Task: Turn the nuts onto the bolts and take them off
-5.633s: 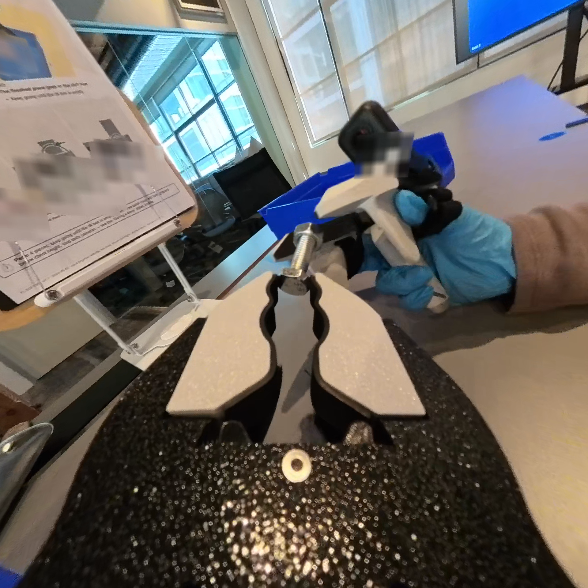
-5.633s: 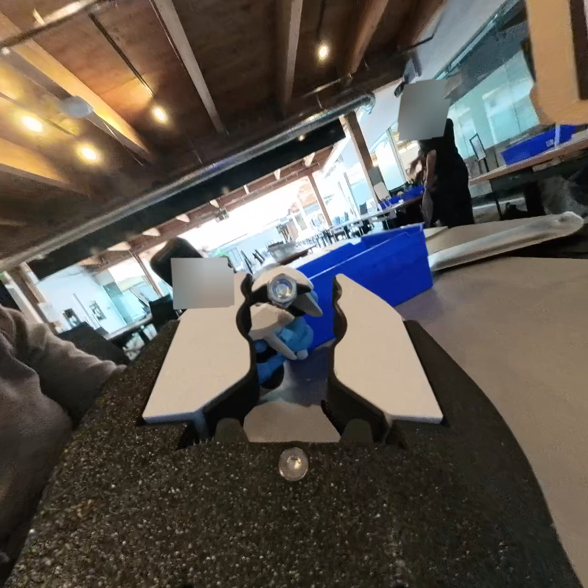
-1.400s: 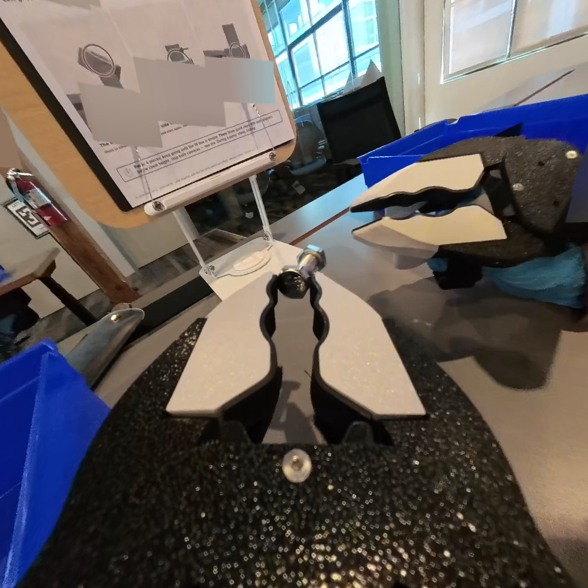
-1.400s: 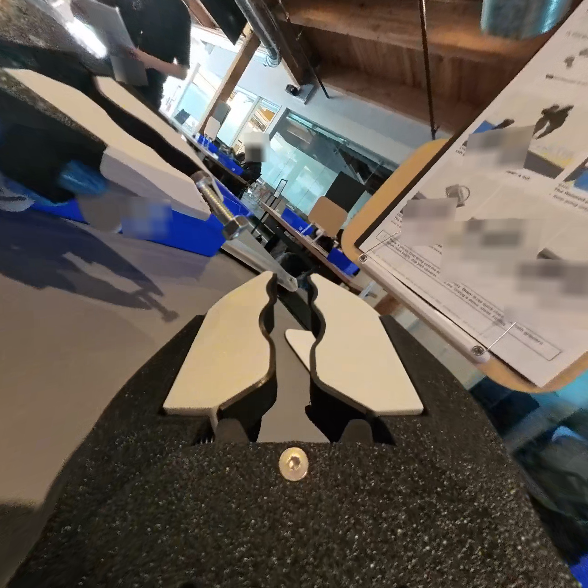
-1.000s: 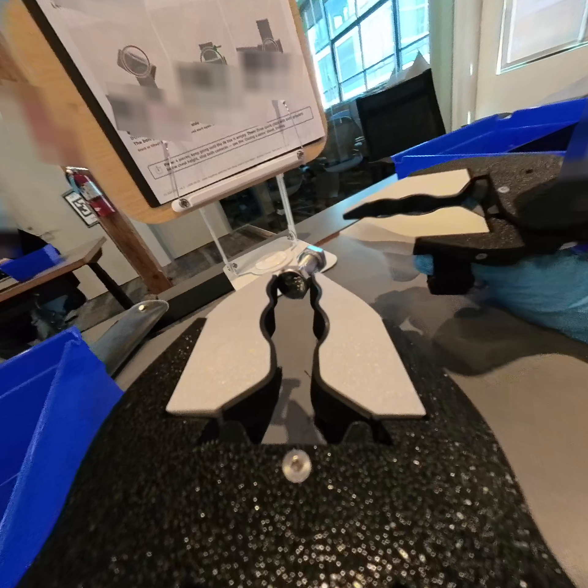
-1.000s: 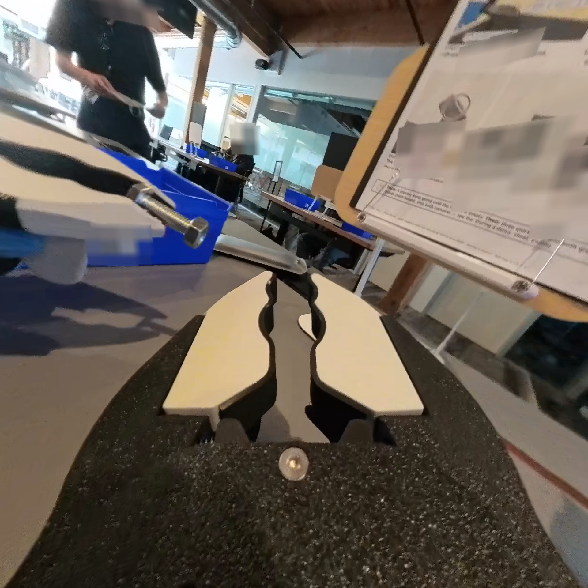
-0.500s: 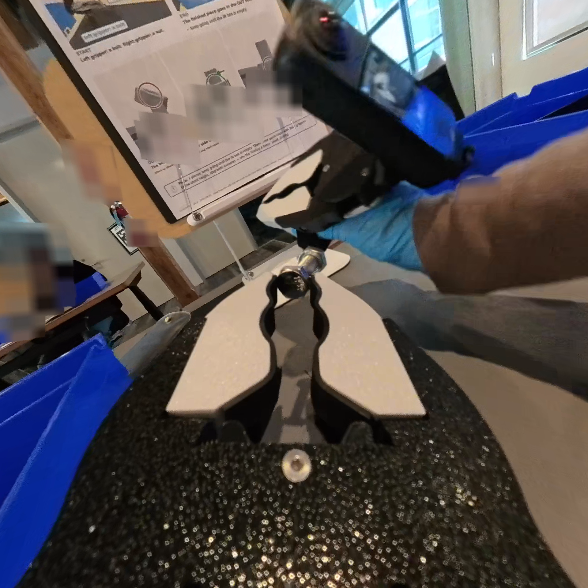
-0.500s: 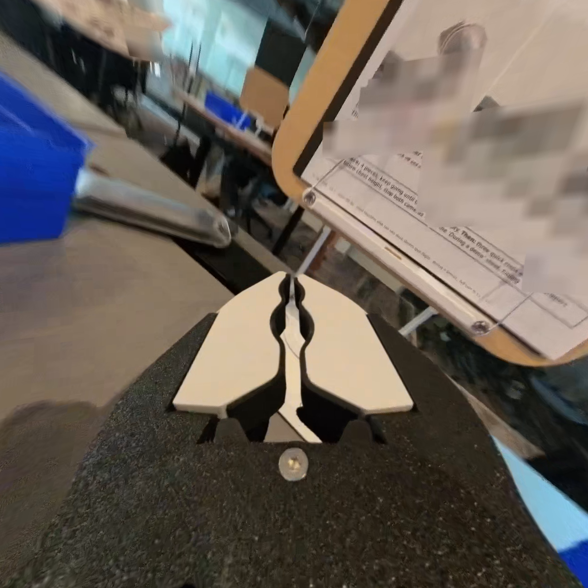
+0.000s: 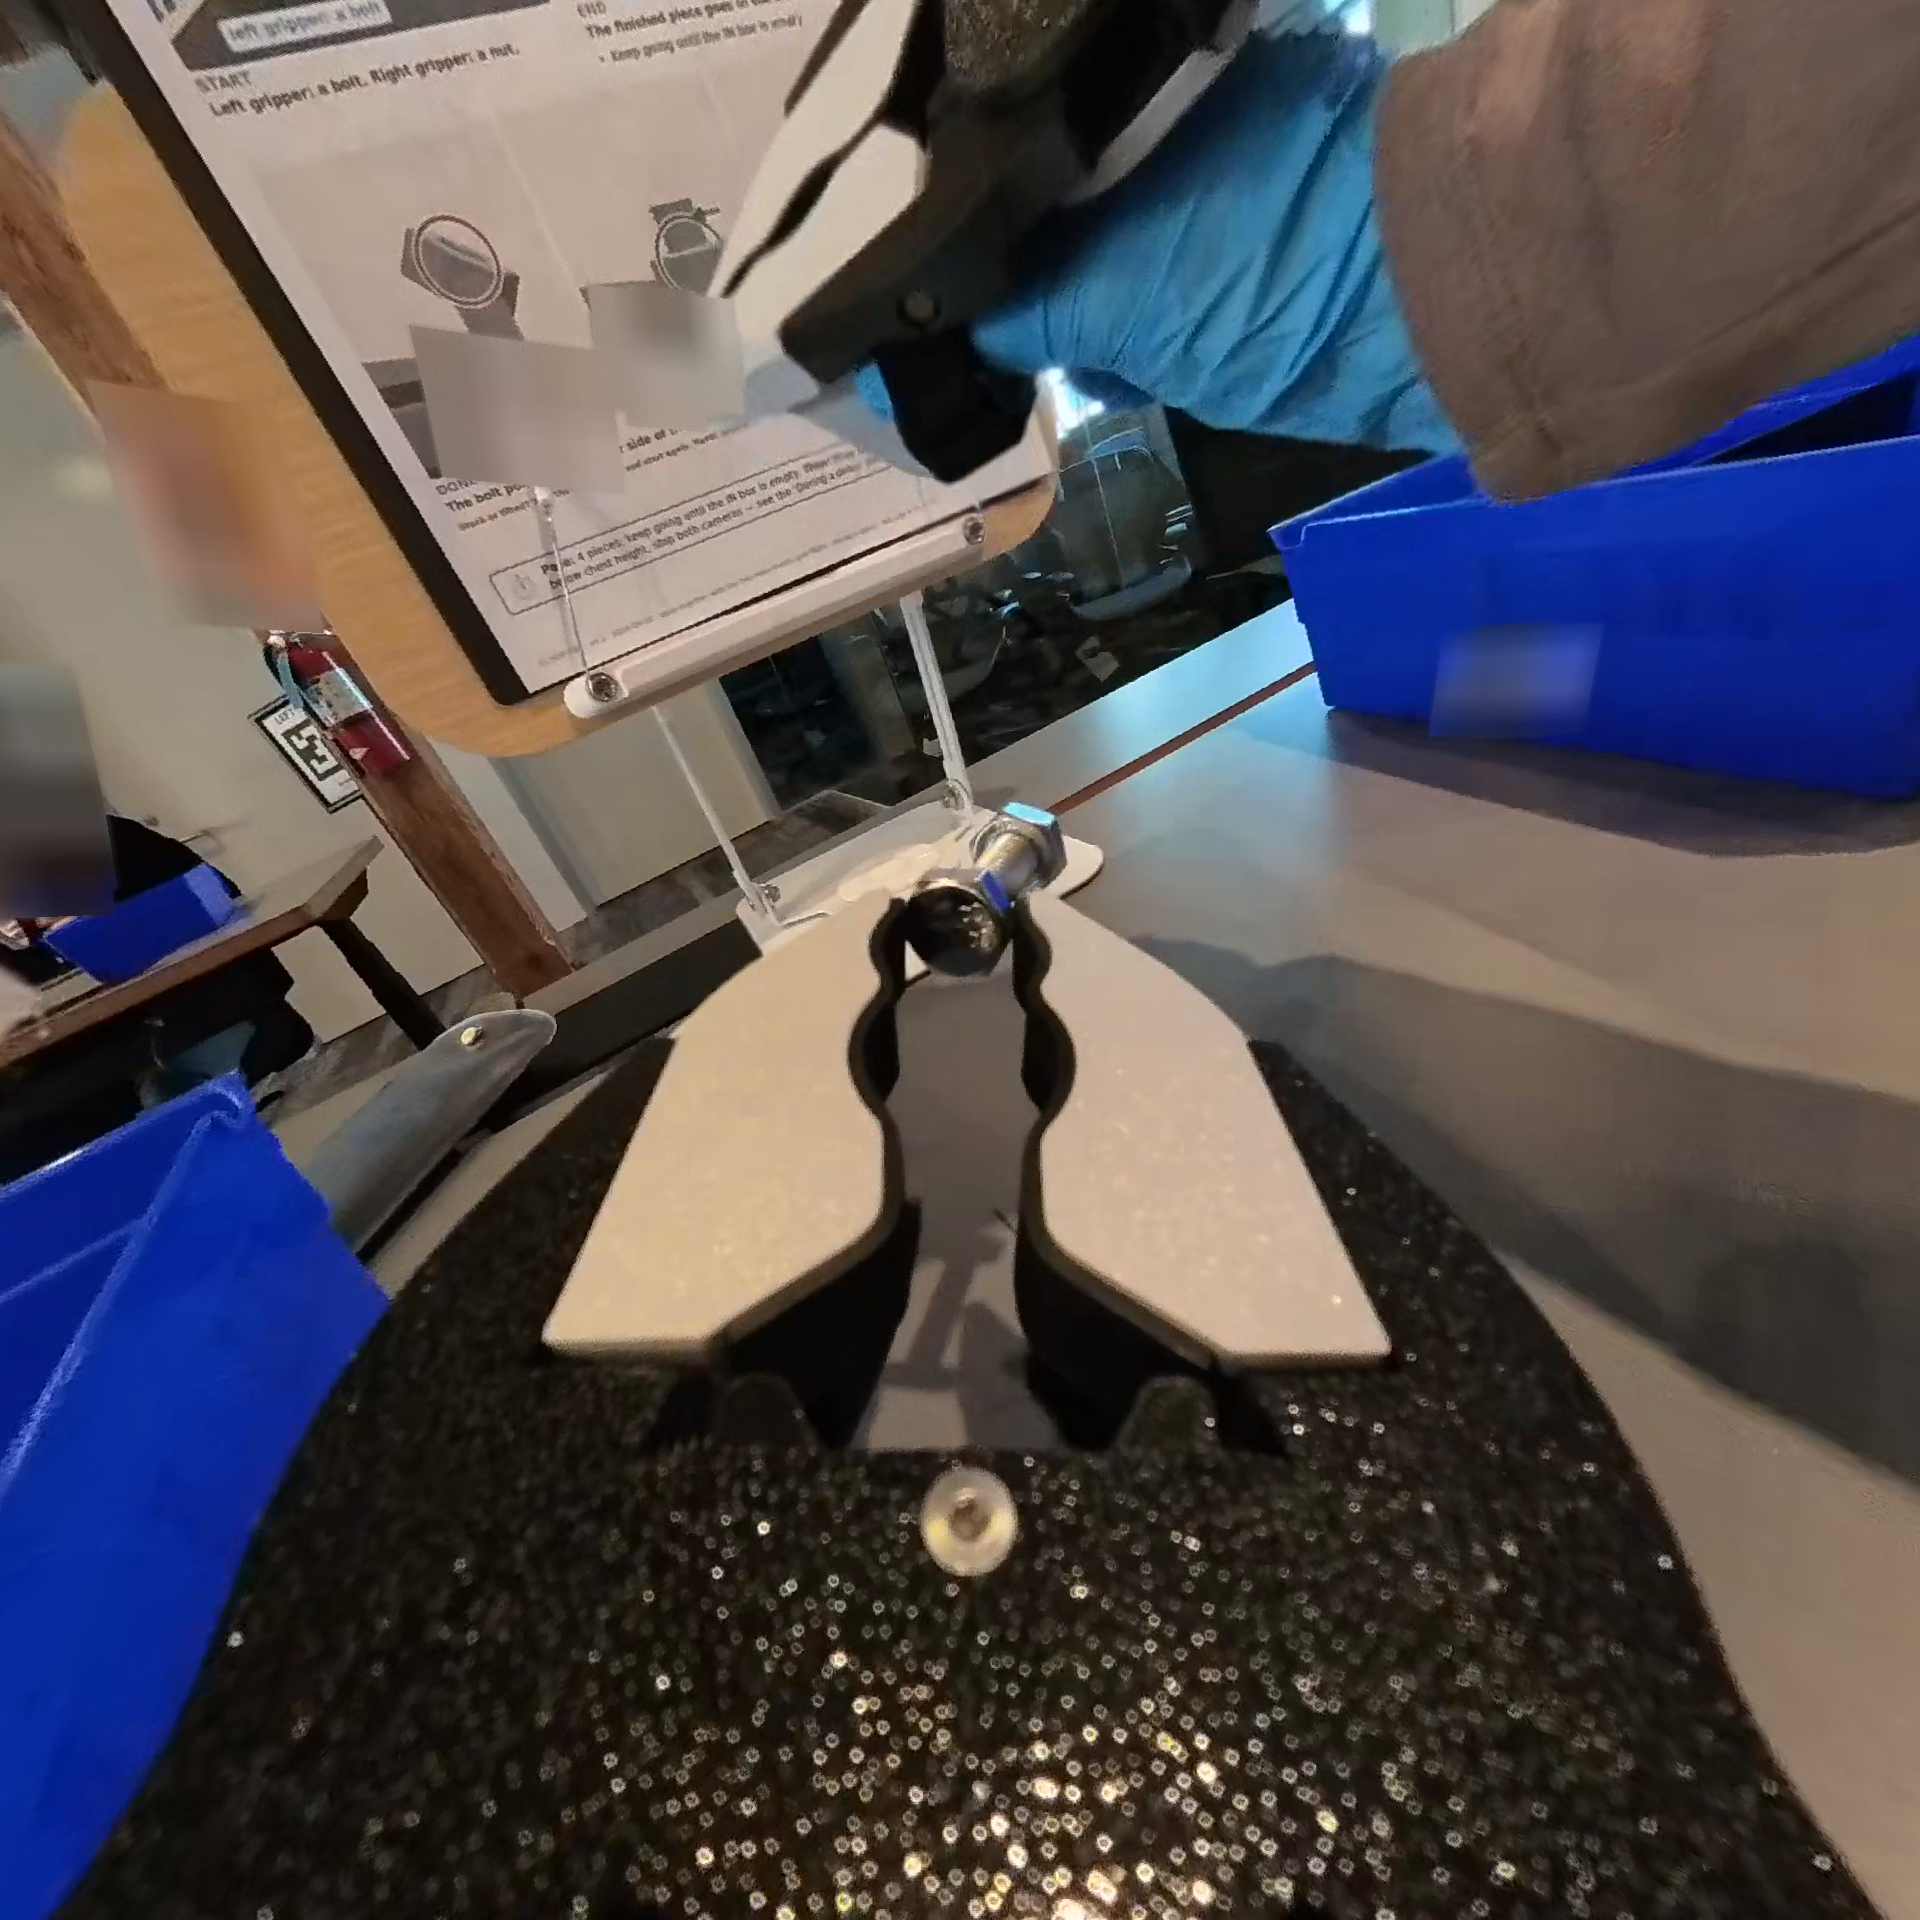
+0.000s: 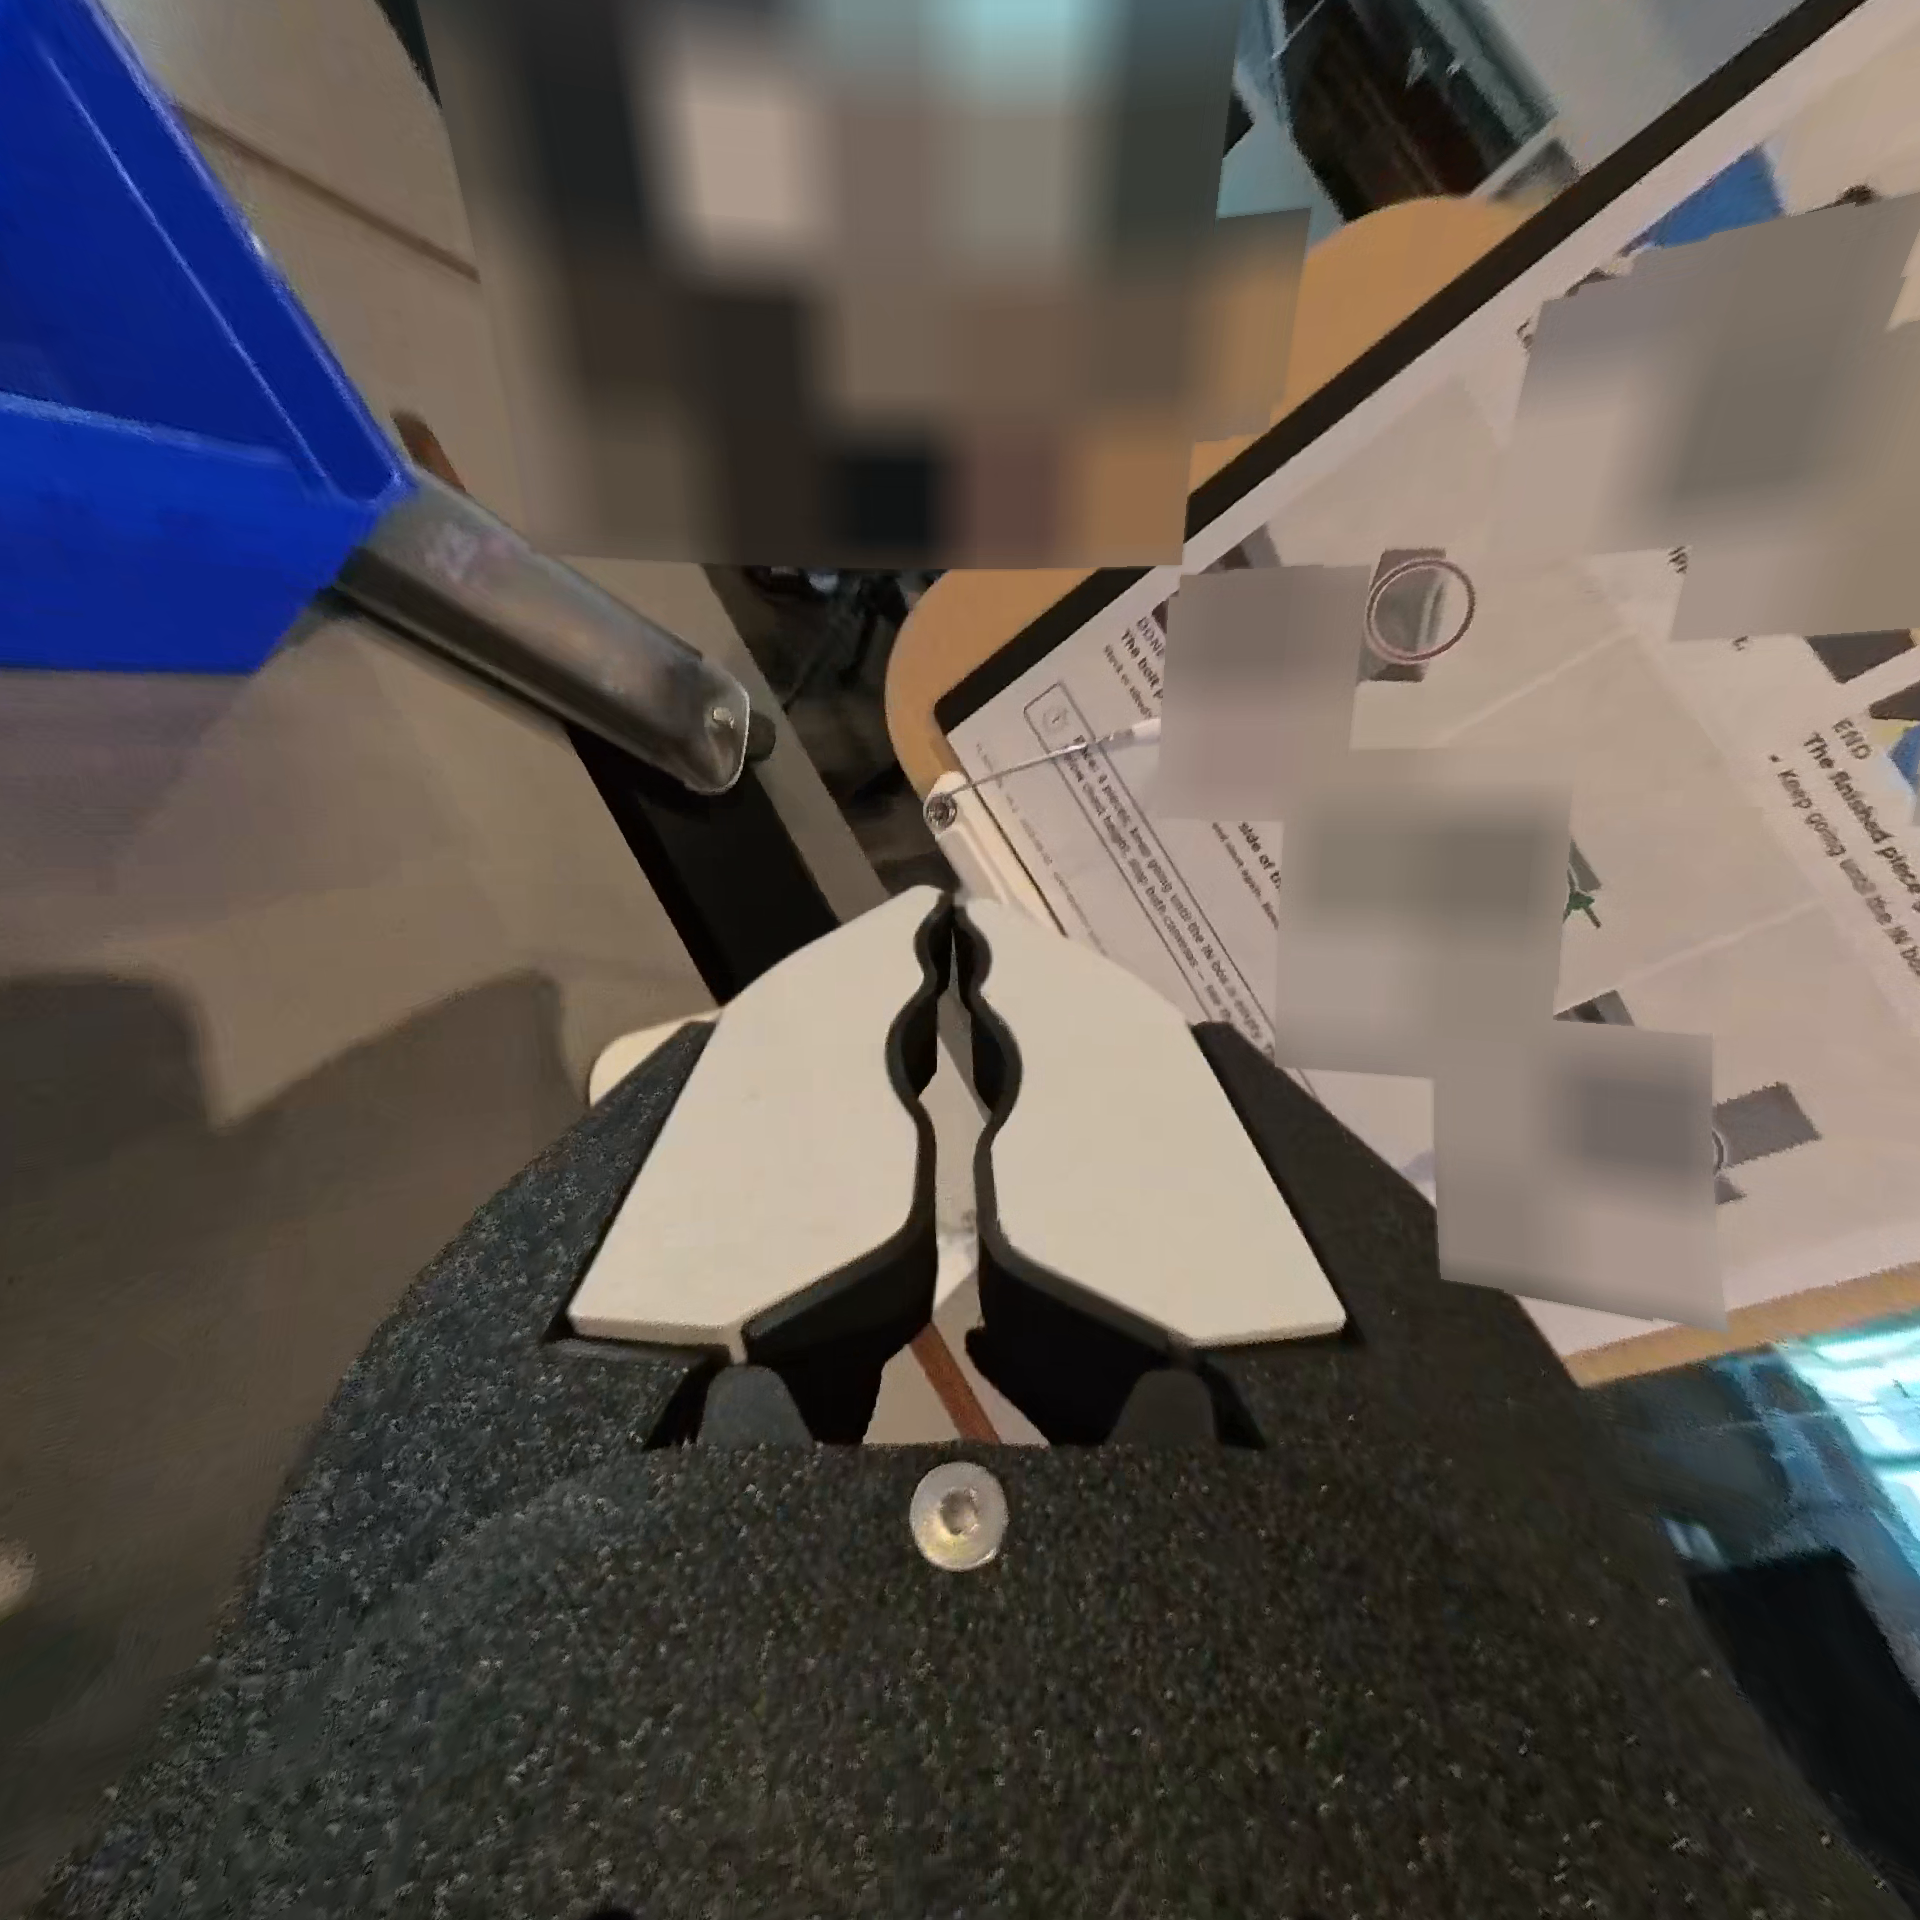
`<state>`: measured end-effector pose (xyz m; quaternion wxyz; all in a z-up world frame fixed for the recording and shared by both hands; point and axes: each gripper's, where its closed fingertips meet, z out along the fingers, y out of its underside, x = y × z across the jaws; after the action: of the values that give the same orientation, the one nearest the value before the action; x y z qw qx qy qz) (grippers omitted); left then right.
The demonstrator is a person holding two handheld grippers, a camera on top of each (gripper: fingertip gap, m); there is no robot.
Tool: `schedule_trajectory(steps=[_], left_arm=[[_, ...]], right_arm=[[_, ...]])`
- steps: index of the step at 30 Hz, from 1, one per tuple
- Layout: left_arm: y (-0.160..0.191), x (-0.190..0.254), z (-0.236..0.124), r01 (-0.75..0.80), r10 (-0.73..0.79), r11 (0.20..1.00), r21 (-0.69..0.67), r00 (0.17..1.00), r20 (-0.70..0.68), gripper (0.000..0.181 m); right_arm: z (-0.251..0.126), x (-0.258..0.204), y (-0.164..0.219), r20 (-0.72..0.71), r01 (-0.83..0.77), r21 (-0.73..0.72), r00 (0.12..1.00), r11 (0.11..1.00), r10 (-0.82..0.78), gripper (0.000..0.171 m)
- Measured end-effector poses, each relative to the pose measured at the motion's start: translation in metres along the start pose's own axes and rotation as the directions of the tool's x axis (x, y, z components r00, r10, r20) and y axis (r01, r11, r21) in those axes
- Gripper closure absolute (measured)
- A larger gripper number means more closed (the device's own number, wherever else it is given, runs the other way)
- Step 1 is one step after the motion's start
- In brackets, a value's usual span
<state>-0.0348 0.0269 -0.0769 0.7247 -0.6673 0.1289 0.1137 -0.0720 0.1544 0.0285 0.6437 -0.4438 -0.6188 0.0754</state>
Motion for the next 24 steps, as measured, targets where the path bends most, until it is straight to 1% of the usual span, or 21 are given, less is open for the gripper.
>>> schedule_trajectory(steps=[4,7,10,12,15,17,19,21,23,24], left_arm=[[0.001,-0.002,-0.001,0.002,-0.002,1.0,0.002,1.0,0.008,0.162],[0.002,-0.003,0.0,-0.005,0.005,1.0,-0.002,1.0,0.017,0.162],[0.002,-0.005,0.003,-0.017,0.017,1.0,0.0,0.999,0.027,0.162],[0.004,-0.007,0.007,-0.024,0.024,1.0,-0.004,0.999,0.035,0.162],[0.008,-0.014,0.016,-0.027,0.028,1.0,-0.016,0.998,0.055,0.162],[0.012,-0.024,0.022,-0.022,0.024,0.999,-0.025,0.996,0.081,0.162],[0.018,-0.034,0.029,0.019,-0.015,0.999,-0.038,0.995,0.102,0.162],[0.022,-0.041,0.035,0.064,-0.06,0.997,-0.041,0.993,0.105,0.162],[0.024,-0.045,0.041,0.081,-0.076,0.996,-0.042,0.992,0.103,0.162],[0.025,-0.046,0.043,0.087,-0.083,0.995,-0.041,0.992,0.099,0.162]], right_arm=[[-0.006,-0.006,-0.018,0.015,-0.132,0.19,0.991,0.973,0.131,0.171],[-0.023,-0.024,-0.029,0.064,-0.223,0.351,0.975,0.909,0.214,0.171],[-0.032,-0.042,-0.021,0.078,-0.312,0.449,0.947,0.837,0.311,0.171],[-0.03,-0.054,-0.007,0.074,-0.359,0.48,0.926,0.801,0.37,0.171],[-0.016,-0.07,0.016,0.102,-0.441,0.481,0.887,0.758,0.451,0.171],[-0.004,-0.08,0.028,0.124,-0.465,0.48,0.875,0.744,0.468,0.171],[0.002,-0.072,0.026,0.133,-0.464,0.486,0.877,0.741,0.462,0.171],[0.006,-0.066,0.025,0.142,-0.45,0.529,0.883,0.72,0.448,0.171],[0.022,-0.068,0.035,0.16,-0.48,0.475,0.871,0.737,0.464,0.171],[0.025,-0.069,0.034,0.191,-0.502,0.466,0.861,0.729,0.471,0.17]])
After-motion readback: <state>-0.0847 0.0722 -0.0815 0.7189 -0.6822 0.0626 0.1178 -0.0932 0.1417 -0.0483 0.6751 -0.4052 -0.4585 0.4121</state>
